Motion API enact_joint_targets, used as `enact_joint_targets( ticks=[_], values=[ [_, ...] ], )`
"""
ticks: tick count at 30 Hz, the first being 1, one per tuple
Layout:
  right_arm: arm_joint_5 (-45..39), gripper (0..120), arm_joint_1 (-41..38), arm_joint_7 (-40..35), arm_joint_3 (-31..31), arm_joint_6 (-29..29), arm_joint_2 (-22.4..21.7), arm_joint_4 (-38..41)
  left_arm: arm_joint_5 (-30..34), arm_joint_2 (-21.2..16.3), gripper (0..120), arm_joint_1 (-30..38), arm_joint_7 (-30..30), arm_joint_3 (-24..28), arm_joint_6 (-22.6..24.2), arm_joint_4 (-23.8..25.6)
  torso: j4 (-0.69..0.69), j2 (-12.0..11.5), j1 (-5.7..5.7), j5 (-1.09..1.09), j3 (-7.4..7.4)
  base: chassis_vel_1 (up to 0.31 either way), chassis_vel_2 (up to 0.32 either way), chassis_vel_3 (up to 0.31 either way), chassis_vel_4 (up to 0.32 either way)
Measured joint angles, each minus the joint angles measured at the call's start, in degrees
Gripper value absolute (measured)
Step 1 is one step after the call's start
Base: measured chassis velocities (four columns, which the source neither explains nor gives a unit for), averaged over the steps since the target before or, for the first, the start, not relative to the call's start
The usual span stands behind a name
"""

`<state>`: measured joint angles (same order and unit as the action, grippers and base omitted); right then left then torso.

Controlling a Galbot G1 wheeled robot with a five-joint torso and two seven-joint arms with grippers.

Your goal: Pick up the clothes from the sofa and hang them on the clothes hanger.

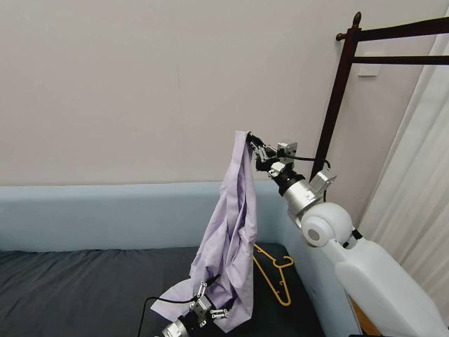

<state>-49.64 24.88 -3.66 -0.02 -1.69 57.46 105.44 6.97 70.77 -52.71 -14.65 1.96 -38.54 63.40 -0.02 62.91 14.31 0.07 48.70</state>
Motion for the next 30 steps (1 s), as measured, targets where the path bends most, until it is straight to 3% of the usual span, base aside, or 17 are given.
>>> enact_joint_targets(
  ticks=[1,9,20,30],
  values=[
    [0.0,0,0.0,0.0,0.0,0.0,0.0,0.0,0.0,0.0,73,0.0,0.0,0.0,0.0,0.0,0.00,0.0,0.00,0.00,0.00,0.000,0.000,0.000,0.000],
    [0.1,0,0.1,0.0,0.2,-0.1,0.2,0.1,0.1,-0.3,37,0.5,2.4,-0.7,0.1,-0.1,0.00,0.0,0.00,-0.01,0.00,0.000,0.000,0.000,0.000],
    [0.3,0,0.5,0.0,0.2,-0.1,0.3,0.1,0.4,-0.4,1,-0.3,2.3,-1.2,-0.2,1.1,0.00,0.0,0.00,-0.01,0.00,0.000,0.000,0.000,0.000],
    [1.7,0,0.7,-1.8,0.5,-0.1,0.5,-0.9,5.3,-3.3,0,-2.7,-1.1,-3.0,-2.0,6.8,0.00,0.0,0.00,-0.02,0.00,0.000,0.000,0.000,0.000]
  ],
)
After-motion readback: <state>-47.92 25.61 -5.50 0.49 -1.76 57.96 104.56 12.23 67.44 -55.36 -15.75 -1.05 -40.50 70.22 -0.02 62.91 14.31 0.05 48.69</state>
